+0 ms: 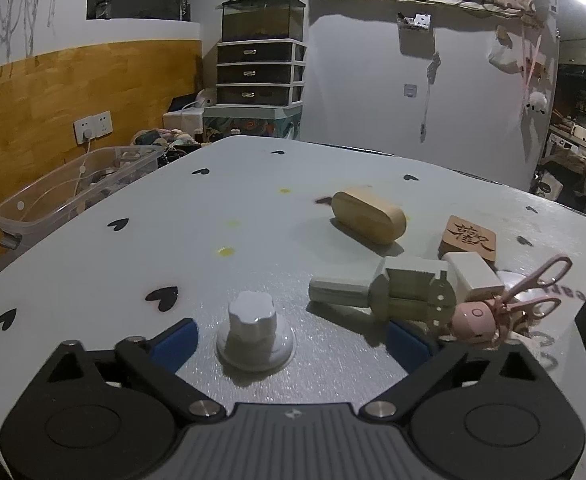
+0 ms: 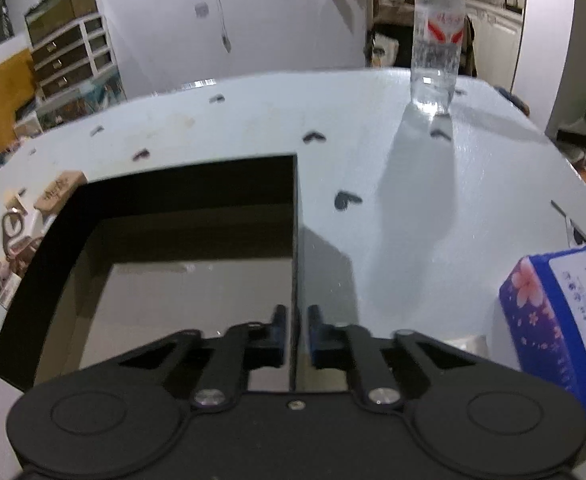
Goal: Organize rigid objects
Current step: 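Move the right tool to the black box and clamp its divider wall, then lower the left tool onto the white round knob and close on it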
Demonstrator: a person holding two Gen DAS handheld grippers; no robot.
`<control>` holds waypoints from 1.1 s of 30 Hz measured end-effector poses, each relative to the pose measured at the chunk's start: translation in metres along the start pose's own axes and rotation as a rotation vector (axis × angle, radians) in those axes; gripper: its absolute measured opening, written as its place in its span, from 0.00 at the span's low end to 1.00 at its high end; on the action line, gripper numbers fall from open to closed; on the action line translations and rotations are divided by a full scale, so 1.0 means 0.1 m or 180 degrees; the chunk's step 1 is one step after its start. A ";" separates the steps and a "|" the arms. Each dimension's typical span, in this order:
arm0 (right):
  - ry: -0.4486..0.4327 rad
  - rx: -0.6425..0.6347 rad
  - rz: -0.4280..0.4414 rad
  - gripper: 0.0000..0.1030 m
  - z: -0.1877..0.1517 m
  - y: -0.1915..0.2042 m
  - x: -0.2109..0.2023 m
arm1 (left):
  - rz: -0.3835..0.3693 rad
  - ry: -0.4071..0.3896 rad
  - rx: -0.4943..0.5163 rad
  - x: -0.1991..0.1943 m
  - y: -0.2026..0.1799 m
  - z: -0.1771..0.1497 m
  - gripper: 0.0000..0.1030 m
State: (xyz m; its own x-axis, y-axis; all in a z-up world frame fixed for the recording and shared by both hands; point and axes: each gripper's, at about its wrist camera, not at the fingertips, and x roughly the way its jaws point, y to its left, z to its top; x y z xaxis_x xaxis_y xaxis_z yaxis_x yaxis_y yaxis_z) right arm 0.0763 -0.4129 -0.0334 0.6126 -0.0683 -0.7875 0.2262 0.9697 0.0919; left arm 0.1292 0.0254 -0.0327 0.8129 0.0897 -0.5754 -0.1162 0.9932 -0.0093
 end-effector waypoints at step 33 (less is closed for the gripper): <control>0.0086 0.0227 -0.0263 0.05 -0.03 0.08 0.07 | -0.0278 -0.0055 -0.0017 0.01 -0.11 0.21 0.30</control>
State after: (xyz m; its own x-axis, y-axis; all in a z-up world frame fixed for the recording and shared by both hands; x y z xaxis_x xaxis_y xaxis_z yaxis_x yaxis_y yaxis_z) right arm 0.0801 -0.4055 -0.0396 0.5691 -0.1401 -0.8103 0.3292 0.9418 0.0683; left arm 0.1429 0.0165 -0.0156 0.8298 0.0042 -0.5580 -0.0475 0.9969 -0.0632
